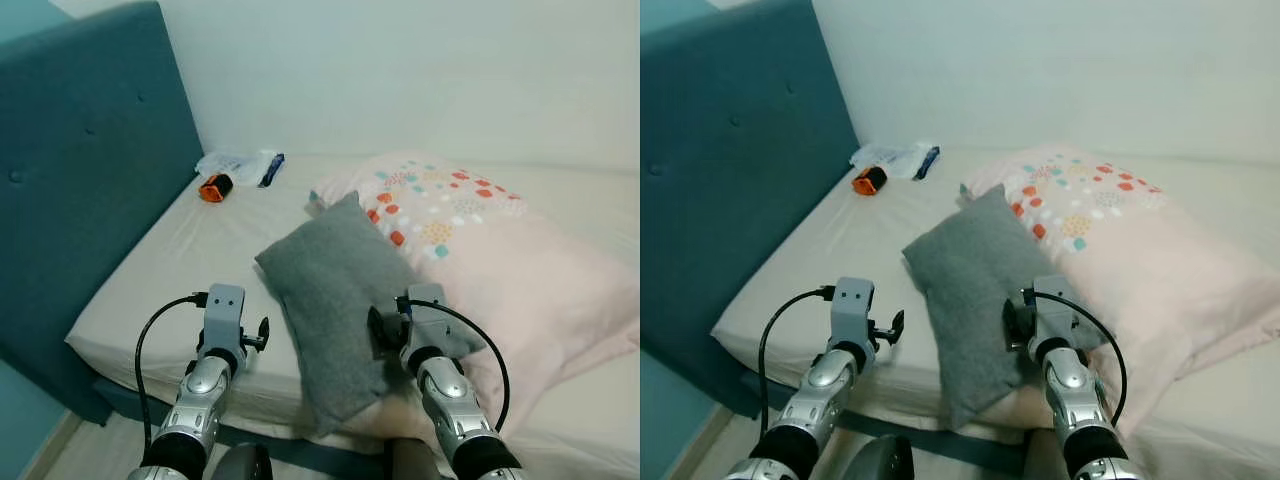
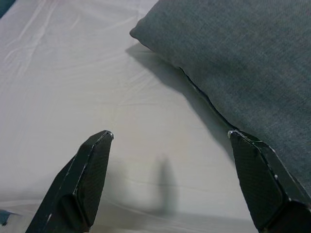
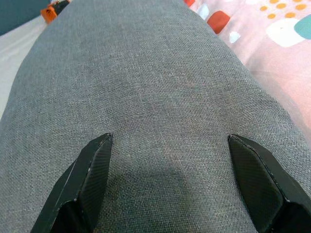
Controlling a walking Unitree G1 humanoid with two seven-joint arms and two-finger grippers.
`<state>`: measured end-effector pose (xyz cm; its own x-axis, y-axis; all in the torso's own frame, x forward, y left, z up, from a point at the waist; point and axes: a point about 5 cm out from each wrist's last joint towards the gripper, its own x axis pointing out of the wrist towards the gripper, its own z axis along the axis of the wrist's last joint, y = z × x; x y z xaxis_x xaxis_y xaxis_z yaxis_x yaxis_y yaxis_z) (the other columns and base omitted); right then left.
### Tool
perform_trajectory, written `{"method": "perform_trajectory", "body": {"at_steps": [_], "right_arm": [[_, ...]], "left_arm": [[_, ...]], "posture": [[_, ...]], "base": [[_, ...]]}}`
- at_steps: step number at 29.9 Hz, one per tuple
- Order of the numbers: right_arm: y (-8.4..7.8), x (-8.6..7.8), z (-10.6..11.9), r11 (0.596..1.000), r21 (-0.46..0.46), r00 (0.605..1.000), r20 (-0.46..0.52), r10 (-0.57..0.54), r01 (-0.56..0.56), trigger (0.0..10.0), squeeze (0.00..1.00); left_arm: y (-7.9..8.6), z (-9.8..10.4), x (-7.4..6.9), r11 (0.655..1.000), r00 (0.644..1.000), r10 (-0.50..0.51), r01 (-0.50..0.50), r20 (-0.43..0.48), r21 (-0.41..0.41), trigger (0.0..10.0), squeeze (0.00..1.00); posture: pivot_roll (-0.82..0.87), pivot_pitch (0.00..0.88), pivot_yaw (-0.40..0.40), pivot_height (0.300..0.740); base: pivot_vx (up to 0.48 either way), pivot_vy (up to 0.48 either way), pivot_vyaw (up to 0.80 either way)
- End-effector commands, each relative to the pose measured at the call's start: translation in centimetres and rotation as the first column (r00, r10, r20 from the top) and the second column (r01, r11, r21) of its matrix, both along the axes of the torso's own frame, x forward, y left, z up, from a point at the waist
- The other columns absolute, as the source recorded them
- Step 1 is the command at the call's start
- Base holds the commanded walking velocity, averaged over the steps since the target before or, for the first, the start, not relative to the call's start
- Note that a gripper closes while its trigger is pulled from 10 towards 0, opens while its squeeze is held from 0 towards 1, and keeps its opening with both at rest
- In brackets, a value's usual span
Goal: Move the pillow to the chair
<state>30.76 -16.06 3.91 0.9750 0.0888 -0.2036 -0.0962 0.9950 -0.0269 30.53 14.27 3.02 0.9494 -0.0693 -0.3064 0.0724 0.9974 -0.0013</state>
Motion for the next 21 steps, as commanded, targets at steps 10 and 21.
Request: {"method": "perform_trajectory", "body": {"at_steps": [10, 21], "right_arm": [[-2.4, -2.5, -1.3, 0.928, 0.302, 0.975, -0.029, -0.221, 0.22, 10.0, 0.0], [-2.4, -6.2, -2.7, 0.802, 0.571, 0.984, -0.137, -0.115, 0.173, 10.0, 0.0]], "left_arm": [[0.9, 0.4, 0.0, 1.0, 0.999, 0.0, 0.001, 0.032, -0.009, 10.0, 0.0], [1.4, 1.4, -0.1, 0.991, 0.991, -0.091, 0.1, 0.095, -0.092, 10.0, 0.0]], "posture": [[-0.1, 0.024, 0.048, 0.568], [-0.09, 0.038, 0.063, 0.568]], "base": [[0.0, 0.0, 0.0], [0.0, 0.0, 0.0]]}}
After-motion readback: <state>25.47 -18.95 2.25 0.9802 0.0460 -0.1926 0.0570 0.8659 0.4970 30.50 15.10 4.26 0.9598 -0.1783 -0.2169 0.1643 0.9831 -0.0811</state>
